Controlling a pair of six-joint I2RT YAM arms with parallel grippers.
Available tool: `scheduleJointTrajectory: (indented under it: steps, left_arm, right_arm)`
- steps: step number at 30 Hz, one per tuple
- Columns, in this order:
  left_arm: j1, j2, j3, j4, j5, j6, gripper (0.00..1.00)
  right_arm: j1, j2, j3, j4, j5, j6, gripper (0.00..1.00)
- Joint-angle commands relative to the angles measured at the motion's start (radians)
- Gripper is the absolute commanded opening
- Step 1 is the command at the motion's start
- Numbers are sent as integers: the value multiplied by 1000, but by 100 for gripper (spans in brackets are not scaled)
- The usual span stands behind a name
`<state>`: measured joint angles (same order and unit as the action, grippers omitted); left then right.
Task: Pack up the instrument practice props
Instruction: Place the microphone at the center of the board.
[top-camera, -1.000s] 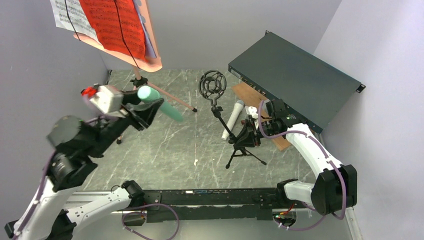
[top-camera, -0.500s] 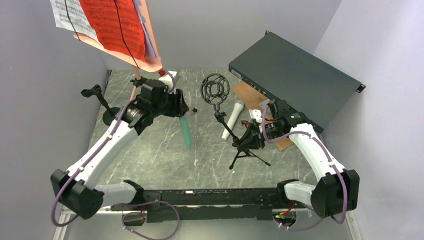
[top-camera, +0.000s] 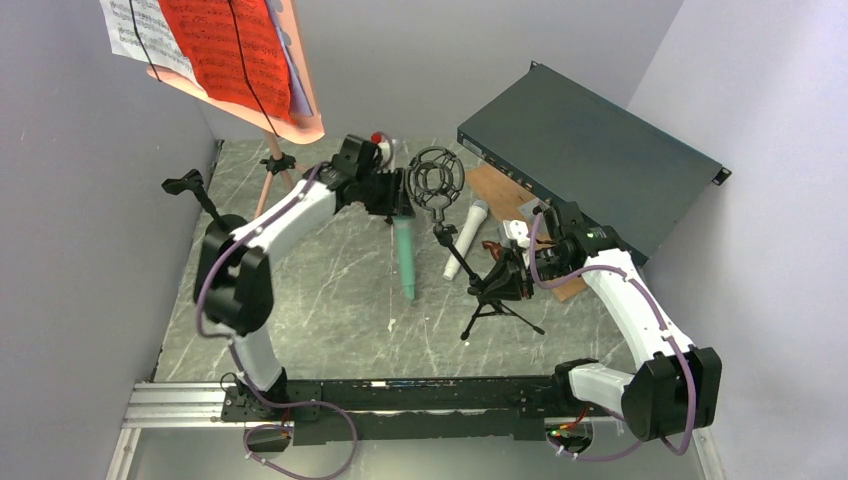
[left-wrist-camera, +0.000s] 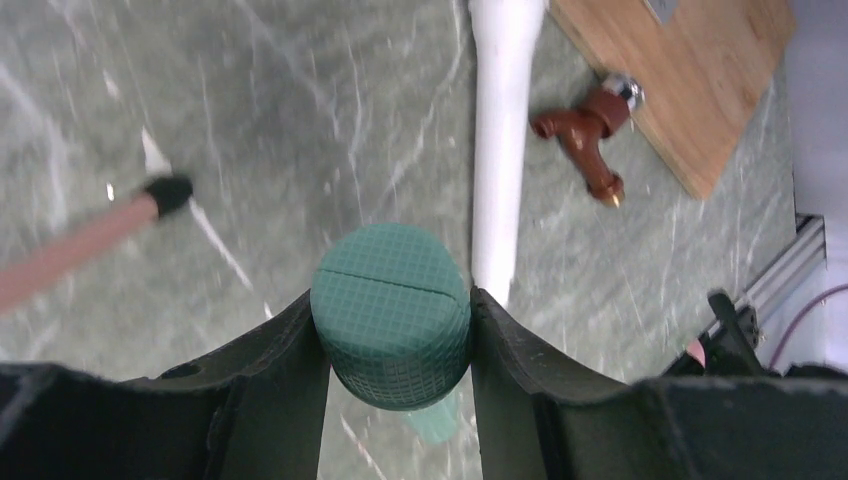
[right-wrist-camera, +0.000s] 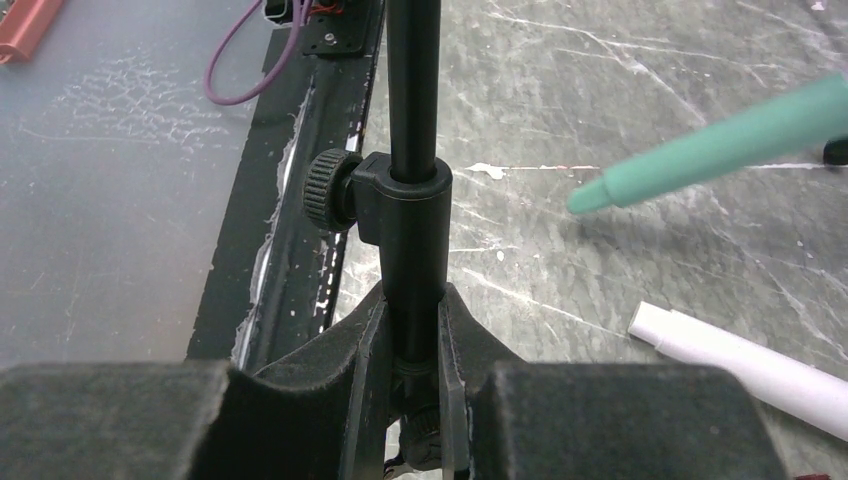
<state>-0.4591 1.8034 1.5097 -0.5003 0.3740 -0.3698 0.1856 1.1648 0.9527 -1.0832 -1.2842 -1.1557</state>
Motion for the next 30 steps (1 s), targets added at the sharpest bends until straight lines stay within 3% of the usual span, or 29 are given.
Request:
scheduleJointTrajectory:
  steps: [1,8,16,20,27,30]
  left_arm:
    - [5,171,213,-71,88,35,4]
    - [4,444,464,-90,133,-15,12]
    - [2,606,564,23,218,-165,33]
    - [2,641,573,96,227,-248,41]
    - [3,634,621,107,175,-275,71]
    - [3,598,604,111,144,-261,76]
  right_arm:
    - [-55,-22,63,39,-93,-45,0]
    - [-57,-23,61,45,-98,-40,0]
    - [-57,-22,60,50,-98,-35,0]
    - [-56,-22,58,59,-96,-27,0]
    - [-56,-23,57,68,-93,-16,0]
    - [-57,-23,55,69,-93,-13,0]
